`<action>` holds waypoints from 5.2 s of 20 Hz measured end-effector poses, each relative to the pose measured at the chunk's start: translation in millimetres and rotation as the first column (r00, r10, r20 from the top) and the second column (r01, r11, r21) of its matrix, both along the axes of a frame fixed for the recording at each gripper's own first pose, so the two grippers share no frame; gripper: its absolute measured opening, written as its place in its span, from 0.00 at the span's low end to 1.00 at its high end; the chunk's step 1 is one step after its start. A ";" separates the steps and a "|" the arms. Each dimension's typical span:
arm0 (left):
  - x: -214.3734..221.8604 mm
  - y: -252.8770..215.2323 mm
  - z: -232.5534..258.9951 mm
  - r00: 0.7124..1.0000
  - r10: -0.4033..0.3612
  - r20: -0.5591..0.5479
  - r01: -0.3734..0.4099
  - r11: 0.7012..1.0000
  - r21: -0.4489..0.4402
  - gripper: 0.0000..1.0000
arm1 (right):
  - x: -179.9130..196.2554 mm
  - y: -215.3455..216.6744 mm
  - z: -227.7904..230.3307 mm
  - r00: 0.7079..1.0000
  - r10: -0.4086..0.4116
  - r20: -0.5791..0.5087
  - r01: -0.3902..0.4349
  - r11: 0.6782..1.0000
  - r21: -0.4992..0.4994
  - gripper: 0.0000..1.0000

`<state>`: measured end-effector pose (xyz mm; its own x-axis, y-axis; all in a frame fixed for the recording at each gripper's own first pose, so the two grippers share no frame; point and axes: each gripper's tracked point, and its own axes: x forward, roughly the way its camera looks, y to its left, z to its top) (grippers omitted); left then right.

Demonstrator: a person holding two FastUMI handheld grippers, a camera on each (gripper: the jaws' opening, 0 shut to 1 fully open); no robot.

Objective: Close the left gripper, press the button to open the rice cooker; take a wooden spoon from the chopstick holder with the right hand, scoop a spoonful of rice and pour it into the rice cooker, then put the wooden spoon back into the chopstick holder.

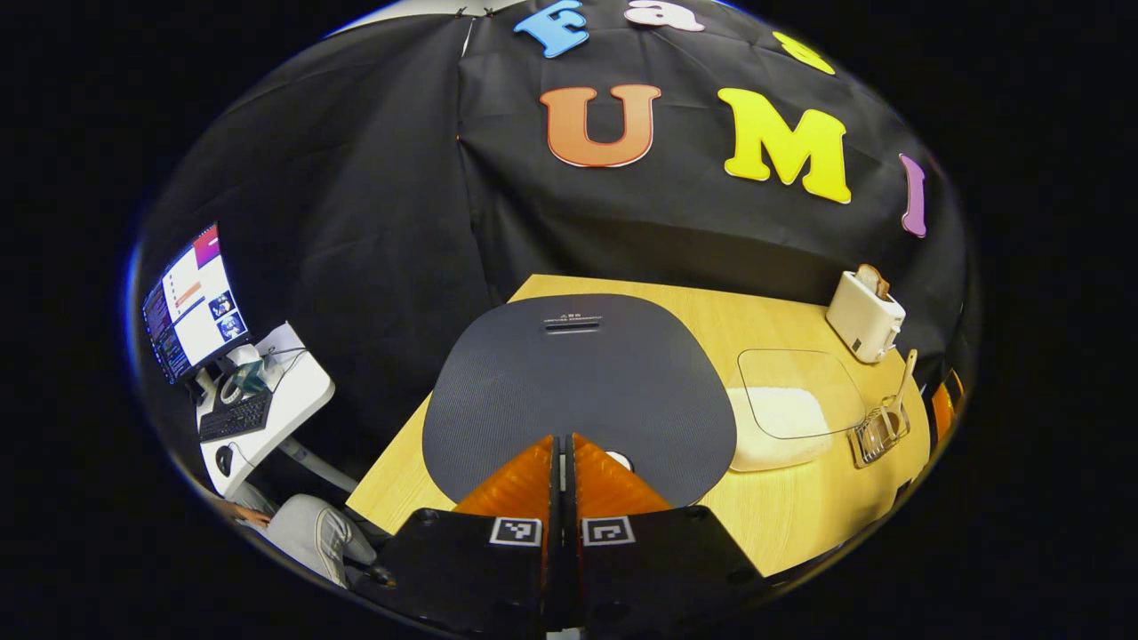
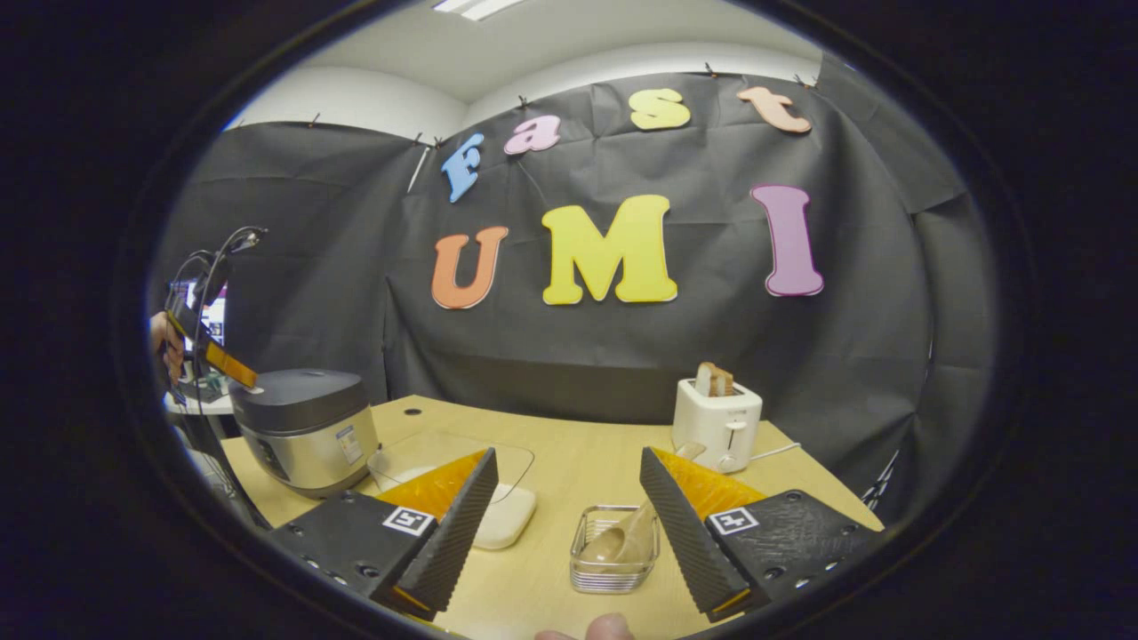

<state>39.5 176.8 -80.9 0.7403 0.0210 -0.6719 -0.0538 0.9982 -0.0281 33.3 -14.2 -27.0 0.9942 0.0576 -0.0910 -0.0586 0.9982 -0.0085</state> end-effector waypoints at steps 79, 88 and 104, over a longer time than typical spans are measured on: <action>-56.6 -87.9 33.9 0.822 0.009 0.570 0.017 0.999 -0.041 0.98 | 79.5 -45.1 1.4 0.987 0.014 -0.162 0.002 0.995 0.099 0.00; -61.5 -63.4 27.5 0.811 0.045 0.583 -0.016 0.998 -0.054 0.98 | 89.0 46.4 65.0 0.994 0.093 -0.049 -0.093 0.996 -0.006 0.00; -60.3 -35.6 20.7 0.799 0.102 0.593 -0.070 0.995 -0.077 0.98 | 182.1 144.1 -47.8 0.994 0.008 -0.109 -0.049 0.924 -0.379 0.00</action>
<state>-20.8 141.2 -60.2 0.9914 0.0828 -0.1015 -0.0959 0.9867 -0.1313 215.4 129.8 -74.8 0.9764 0.0264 -0.2142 -0.1082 0.9186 -0.3801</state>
